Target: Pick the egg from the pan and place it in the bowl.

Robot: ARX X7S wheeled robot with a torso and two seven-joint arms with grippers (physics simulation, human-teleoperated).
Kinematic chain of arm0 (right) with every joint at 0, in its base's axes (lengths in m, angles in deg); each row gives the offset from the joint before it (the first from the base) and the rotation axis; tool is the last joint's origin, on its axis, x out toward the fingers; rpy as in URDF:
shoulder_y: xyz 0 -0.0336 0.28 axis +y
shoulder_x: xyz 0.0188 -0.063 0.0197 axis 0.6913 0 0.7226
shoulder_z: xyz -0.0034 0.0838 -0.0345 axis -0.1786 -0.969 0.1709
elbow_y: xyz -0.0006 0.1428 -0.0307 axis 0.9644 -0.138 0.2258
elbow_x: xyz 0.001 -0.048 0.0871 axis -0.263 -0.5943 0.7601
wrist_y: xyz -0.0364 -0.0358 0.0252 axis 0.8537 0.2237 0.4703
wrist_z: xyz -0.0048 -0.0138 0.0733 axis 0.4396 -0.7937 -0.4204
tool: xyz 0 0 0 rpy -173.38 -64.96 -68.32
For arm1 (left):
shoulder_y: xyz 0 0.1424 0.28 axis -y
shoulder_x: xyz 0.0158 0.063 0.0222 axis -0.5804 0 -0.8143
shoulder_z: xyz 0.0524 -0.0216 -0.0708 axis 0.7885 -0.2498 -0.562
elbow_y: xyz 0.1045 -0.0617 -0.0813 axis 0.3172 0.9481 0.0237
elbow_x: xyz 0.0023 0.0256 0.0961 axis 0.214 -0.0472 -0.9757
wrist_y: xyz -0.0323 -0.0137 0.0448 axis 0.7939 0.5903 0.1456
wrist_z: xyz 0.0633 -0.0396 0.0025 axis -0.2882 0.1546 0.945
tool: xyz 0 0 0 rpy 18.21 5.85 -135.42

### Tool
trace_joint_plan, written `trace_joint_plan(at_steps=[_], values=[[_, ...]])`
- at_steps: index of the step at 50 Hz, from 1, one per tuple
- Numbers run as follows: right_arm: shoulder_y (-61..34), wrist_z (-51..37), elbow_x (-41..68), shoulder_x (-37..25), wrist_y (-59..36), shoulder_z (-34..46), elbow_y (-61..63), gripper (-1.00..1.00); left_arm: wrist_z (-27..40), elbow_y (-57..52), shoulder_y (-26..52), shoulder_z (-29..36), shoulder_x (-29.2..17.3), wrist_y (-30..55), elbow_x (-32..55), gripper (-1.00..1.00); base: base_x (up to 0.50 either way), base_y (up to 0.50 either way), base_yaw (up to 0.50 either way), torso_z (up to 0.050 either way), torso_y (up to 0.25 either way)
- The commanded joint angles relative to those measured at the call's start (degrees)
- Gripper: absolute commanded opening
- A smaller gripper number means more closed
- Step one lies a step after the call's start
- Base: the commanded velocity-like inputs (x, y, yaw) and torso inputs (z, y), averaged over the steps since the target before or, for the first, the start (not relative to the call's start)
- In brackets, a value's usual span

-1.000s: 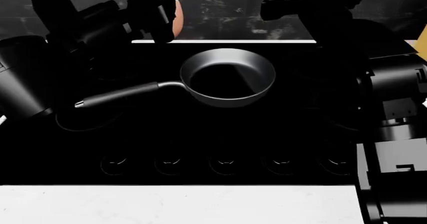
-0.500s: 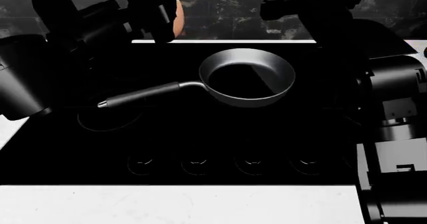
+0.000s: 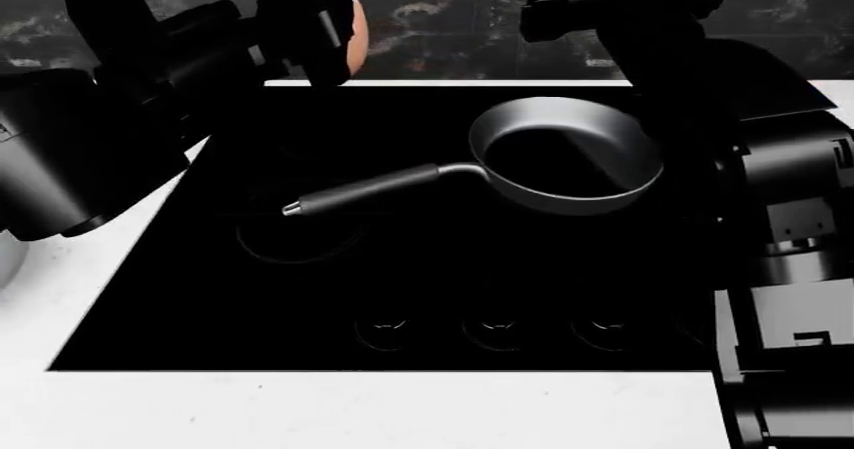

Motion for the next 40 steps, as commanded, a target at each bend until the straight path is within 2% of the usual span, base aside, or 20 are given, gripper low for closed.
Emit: trace_joint_plan(at_steps=[1,40], values=[[0.2,-0.2,0.3,-0.1,-0.2,0.1,0.4,1.0,0.1,0.1,-0.1,0.0,0.0,-0.3,0.4,-1.0,0.0,0.28,0.0,0.0,0.0],[0.0,-0.3,0.7,-0.3,0.3,0.4,0.2,1.0,0.6,-0.5,0.6,-0.5,-0.1,0.6,1.0,-1.0,0.0,0.28,0.0,0.0,0.0]])
